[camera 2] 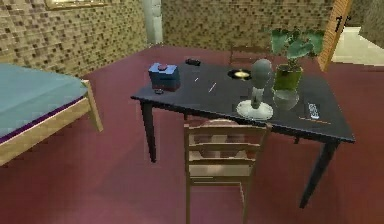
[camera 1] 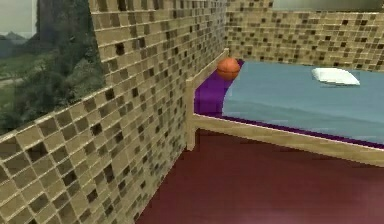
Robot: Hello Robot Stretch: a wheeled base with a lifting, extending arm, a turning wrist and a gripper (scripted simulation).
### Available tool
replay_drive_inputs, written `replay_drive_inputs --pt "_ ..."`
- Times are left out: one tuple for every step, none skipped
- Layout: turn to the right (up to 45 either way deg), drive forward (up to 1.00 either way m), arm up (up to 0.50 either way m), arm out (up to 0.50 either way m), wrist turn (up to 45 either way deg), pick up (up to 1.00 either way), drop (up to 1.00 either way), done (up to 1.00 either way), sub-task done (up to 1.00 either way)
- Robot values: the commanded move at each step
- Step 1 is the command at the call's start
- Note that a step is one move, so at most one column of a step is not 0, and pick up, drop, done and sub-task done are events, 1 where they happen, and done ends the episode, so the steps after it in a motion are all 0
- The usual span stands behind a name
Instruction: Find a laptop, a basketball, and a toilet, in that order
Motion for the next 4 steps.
replay_drive_inputs --pt "12.0 0.00 0.00 0.00 0.0 0.00 0.00 0.00 0.00" --pt "3.0 0.00 0.00 0.00 0.0 0.00 0.00 0.00 0.00" --pt "0.0 0.65 0.00 0.00 0.0 0.00 0.00 0.00 0.00" --pt "3.0 0.00 0.00 0.00 0.0 0.00 0.00 0.00 0.00"
